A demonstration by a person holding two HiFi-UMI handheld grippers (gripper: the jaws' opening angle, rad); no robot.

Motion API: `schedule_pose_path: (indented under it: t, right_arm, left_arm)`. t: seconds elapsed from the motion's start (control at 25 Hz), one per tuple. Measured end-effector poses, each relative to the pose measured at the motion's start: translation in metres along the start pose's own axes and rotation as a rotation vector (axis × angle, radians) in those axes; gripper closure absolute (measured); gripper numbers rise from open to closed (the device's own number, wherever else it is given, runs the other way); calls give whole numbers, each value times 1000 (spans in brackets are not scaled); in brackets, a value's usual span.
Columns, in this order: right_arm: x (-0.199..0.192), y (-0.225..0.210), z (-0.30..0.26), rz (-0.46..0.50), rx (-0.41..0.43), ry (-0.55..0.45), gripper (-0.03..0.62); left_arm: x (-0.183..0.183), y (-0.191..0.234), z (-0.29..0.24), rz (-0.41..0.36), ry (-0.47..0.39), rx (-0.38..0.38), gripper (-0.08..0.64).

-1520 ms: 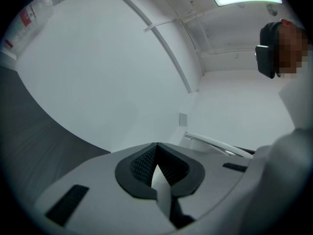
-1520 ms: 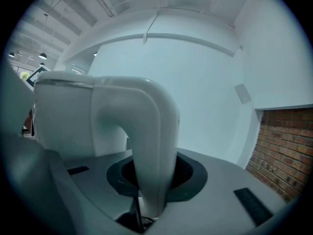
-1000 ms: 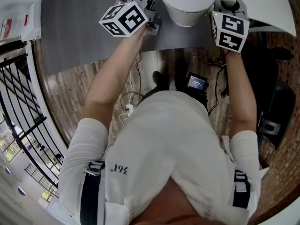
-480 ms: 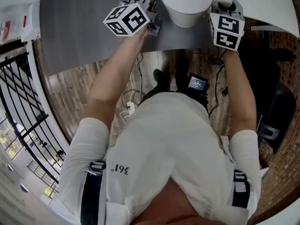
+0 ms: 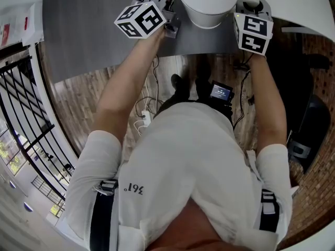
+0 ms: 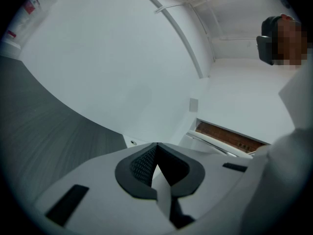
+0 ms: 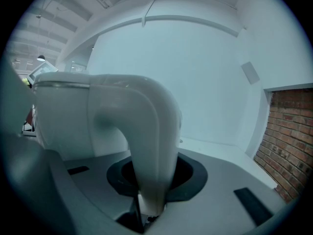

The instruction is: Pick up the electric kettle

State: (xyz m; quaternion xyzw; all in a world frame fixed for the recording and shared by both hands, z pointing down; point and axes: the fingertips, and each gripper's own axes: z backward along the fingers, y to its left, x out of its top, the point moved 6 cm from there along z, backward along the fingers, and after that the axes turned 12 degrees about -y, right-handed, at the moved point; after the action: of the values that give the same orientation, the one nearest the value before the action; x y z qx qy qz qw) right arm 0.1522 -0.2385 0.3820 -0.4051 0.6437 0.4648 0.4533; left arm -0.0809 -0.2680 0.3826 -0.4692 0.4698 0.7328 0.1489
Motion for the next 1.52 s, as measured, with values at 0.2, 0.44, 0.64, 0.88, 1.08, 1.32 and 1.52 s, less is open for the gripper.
schedule_pose_path:
  t: [0.2, 0.44, 0.64, 0.88, 1.08, 1.32, 1.52]
  right_arm:
    - [5, -1, 2, -13, -8, -3, 509]
    - [8, -1, 6, -1, -14, -7, 509]
    - [7, -3, 6, 2, -9, -17, 509]
    - [-4, 0, -2, 16, 6, -3, 509]
    - [-16, 2, -8, 1, 17, 10, 509]
    - [-27, 5, -14, -5, 32, 23, 509]
    - [-35, 8, -15, -9, 38, 35, 509]
  left_arm:
    - [6, -4, -1, 7, -21, -8, 561]
    - [10, -7, 1, 2, -27, -12, 561]
    - [4, -8, 0, -13, -8, -24, 561]
    - [-6, 3, -2, -26, 31, -18, 561]
    - [-14, 10, -3, -18, 49, -4, 561]
    - [-20, 18, -5, -25, 67, 3, 561]
    - [-27, 22, -2, -24, 84, 11, 561]
